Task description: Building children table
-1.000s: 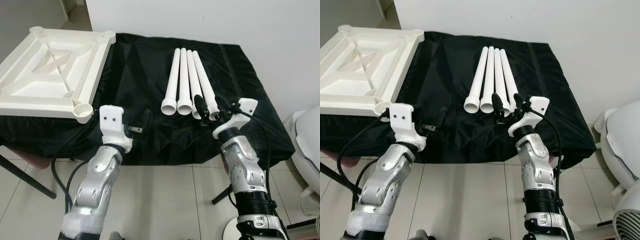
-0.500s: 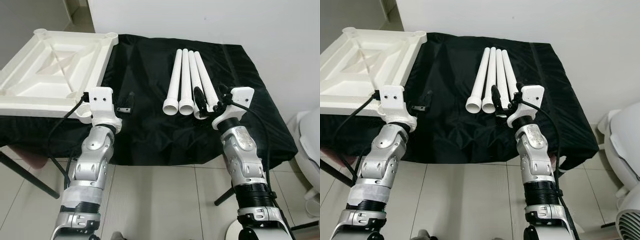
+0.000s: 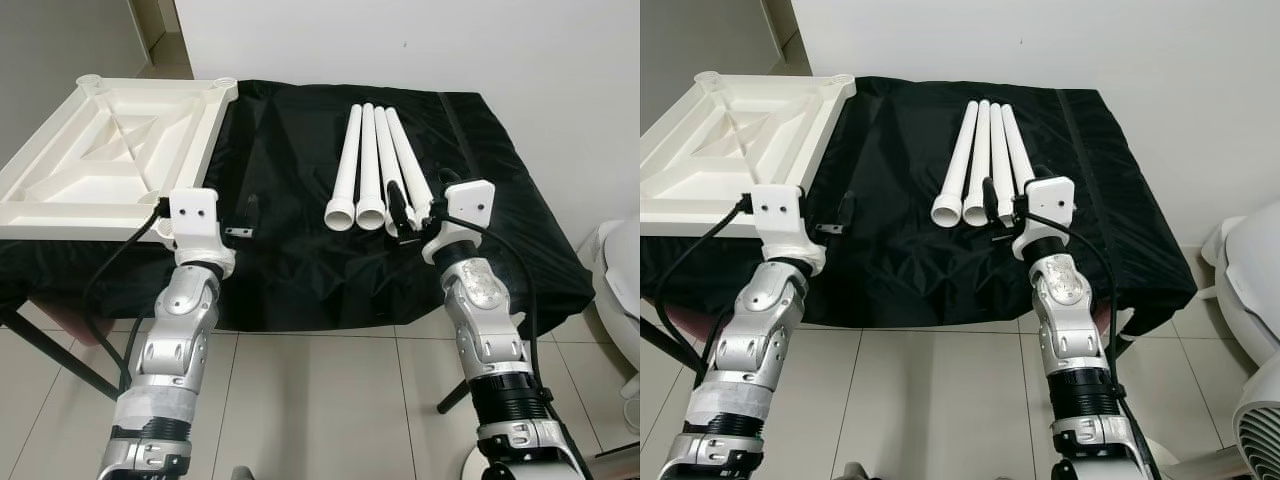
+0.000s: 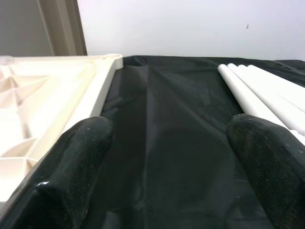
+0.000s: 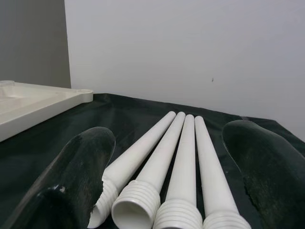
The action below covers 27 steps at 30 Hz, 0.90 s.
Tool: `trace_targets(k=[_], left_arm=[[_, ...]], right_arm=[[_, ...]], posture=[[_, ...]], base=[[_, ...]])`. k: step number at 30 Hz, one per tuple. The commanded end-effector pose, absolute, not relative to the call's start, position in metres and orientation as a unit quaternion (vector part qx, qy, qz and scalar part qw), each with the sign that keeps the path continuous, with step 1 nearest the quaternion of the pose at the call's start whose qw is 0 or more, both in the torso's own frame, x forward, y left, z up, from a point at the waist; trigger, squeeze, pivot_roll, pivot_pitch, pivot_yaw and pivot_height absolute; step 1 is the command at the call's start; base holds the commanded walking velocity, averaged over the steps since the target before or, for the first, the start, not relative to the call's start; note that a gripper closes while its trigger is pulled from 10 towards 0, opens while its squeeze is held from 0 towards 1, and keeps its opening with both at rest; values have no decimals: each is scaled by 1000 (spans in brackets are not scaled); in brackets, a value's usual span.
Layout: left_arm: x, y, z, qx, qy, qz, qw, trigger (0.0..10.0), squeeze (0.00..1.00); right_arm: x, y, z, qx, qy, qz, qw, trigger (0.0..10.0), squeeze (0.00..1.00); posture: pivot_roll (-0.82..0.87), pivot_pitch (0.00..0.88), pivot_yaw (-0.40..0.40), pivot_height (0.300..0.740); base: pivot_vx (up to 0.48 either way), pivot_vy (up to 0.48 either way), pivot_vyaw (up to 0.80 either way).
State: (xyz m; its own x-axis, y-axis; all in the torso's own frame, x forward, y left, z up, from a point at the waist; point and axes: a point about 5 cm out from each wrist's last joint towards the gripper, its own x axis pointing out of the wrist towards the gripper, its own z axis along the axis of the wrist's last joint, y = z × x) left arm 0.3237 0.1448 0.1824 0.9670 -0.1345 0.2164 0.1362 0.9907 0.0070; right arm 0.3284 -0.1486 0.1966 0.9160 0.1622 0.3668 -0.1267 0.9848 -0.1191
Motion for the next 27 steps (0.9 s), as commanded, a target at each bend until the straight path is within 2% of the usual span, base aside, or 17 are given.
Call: trace_targets(k=[1, 16, 27], left_arm=[[321, 146, 181, -4, -111, -71, 991, 10000, 0], [314, 145, 177, -6, -111, -70, 991, 10000, 0], [313, 148, 180, -9, -118, -63, 991, 10000, 0]], right_arm=[[327, -148, 189, -52, -181, 64, 980, 10000, 0], [328, -157, 187, -73, -177, 32, 981, 10000, 0], [330, -156, 186, -80, -175, 30, 981, 10000, 0]], posture=[[-76, 55, 40, 740], [-70, 71, 26, 740], [-59, 60, 17, 740]], base=[[0, 0, 0], [16, 0, 0], [299, 0, 0]])
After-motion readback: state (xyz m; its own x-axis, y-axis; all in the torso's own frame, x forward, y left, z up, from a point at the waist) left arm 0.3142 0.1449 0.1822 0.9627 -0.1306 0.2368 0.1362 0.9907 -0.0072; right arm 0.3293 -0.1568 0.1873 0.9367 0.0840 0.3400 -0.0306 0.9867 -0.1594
